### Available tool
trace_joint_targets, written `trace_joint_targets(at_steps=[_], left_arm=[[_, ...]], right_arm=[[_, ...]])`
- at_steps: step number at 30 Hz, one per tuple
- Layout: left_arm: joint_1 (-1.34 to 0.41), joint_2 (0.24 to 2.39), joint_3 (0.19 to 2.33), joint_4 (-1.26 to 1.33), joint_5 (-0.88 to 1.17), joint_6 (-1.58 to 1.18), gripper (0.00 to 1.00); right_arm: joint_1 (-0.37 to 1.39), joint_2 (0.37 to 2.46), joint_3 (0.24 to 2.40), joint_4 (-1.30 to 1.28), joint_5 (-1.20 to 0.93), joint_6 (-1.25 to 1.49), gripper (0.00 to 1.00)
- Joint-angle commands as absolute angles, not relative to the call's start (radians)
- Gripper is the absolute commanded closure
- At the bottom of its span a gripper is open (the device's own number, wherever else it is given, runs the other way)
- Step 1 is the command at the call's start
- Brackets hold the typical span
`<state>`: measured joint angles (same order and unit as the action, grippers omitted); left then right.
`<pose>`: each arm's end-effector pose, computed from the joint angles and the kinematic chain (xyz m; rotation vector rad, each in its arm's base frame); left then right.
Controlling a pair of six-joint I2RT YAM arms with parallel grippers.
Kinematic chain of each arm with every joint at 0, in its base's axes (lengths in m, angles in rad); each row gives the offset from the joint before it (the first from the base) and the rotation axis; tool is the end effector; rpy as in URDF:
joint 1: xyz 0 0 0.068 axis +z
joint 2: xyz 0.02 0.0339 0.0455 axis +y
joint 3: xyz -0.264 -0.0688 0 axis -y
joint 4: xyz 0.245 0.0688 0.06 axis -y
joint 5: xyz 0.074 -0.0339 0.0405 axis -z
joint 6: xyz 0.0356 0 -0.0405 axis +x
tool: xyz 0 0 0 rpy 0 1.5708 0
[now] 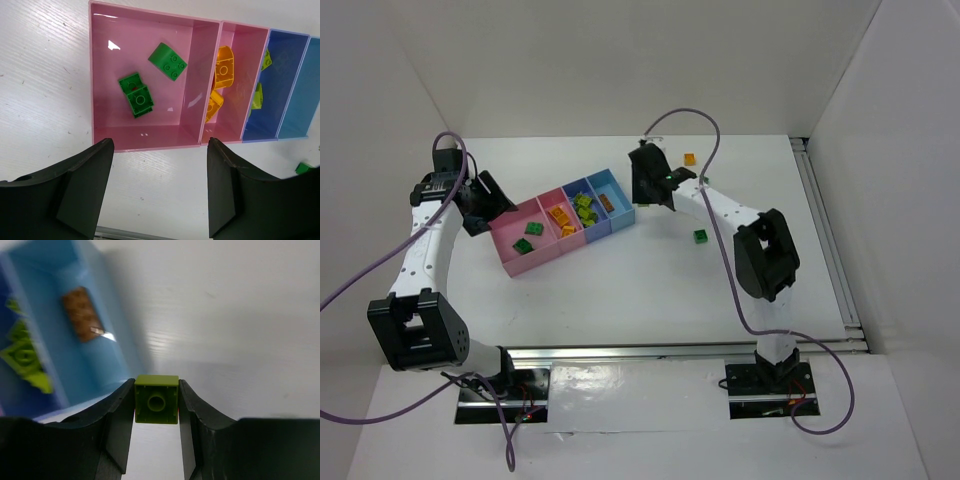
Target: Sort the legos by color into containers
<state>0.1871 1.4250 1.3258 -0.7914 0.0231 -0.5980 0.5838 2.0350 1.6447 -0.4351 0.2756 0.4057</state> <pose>0.2952 0.0551 0.3249 -0.9365 2.2882 -0.2064 0.3900 0.2460 0.2323 -0.0824 2.3598 0.1499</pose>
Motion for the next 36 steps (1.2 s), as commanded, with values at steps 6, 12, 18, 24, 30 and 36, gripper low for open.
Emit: trace_joint_targets(at_steps=[6,12,18,24,30,36], left_arm=[[0.187,1.411,1.328,-0.778,0.005,-0.583,0.23],[0.187,1.402,1.351,-0.798,-0.005,-0.583,0.23],[0.187,1.382,1.351,-0.798,0.008,-0.574,0.23],[0.187,1.361,1.351,-0.807,0.008,-0.574,0.23],[0.187,1.351,1.342,-0.807,0.008,-0.574,0.23],[0.178,1.342,1.342,-0.798,-0.02,-0.574,0.23]], right_arm=[[0.719,2.17,2.029,-0.472,0.233,0.374,0.78],[0.741,2.342,2.265,-0.485,0.158,0.374,0.76],[0.75,2.431,2.359,-0.431,0.097,0.336,0.36],[0.732,2.207,2.131,-0.298,0.346,0.351,0.38],[0.576,2.002,1.772,-0.293,0.405,0.44,0.45],[0.382,2.028,1.695,-0.518,0.376,0.498,0.18]])
